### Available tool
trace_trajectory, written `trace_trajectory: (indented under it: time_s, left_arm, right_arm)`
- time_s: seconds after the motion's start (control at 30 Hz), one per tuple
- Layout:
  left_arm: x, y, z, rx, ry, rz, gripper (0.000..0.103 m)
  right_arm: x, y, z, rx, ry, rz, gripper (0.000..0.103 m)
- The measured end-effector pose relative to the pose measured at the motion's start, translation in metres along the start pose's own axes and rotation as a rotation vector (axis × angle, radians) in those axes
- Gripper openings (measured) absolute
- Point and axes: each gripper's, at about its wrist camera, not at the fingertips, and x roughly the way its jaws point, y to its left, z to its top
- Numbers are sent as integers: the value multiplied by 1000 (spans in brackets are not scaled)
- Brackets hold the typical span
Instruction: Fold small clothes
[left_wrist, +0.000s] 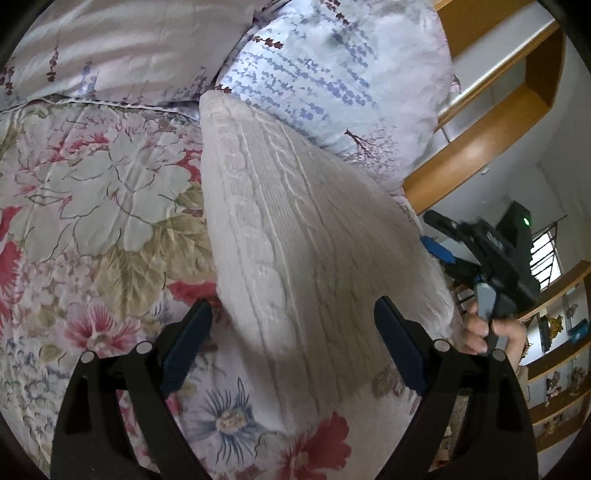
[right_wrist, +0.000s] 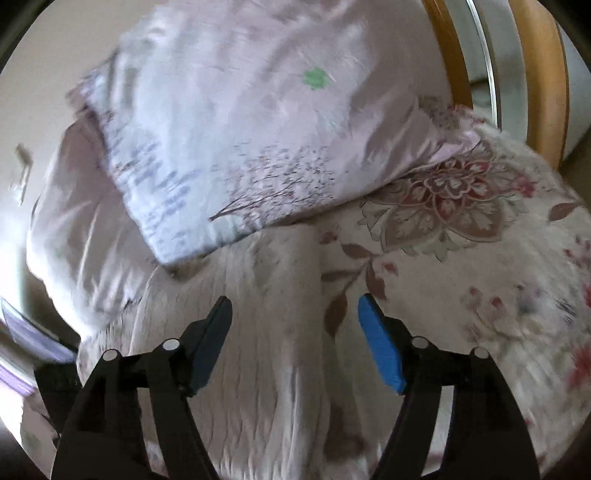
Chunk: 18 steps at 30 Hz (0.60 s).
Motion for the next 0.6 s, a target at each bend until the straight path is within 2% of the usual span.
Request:
trace_trajectory:
  time_s: [0.07, 0.13, 0.23, 0.3, 0.43, 0.53, 0.57, 0.6]
  left_arm:
    - [3, 1, 1, 0, -1, 2, 89]
    - [5, 2, 2, 8, -3, 4, 89]
    - [7, 1, 2, 19, -5, 7, 89]
    - [10, 0, 3, 21, -4, 3, 89]
    - [14, -2, 5, 32, -8, 8, 88]
    - [13, 0, 6, 23, -11, 4, 87]
    - [11, 1, 8, 13, -14, -3, 87]
    - [5, 3, 8, 6, -22, -9, 87]
  right_arm:
    - [16, -2, 6, 29, 40, 22, 60]
    - [31, 0, 7, 17, 79, 57, 13]
    - [19, 13, 3, -69, -12, 17, 9]
    - [12, 10, 1, -63, -51, -14, 9]
    - [33, -1, -1, -50, 8, -112, 9]
    - [40, 4, -5, -67, 27, -137, 10]
    - [37, 4, -4, -63, 24, -125, 13]
    - [30, 4, -5, -45, 19, -91, 23]
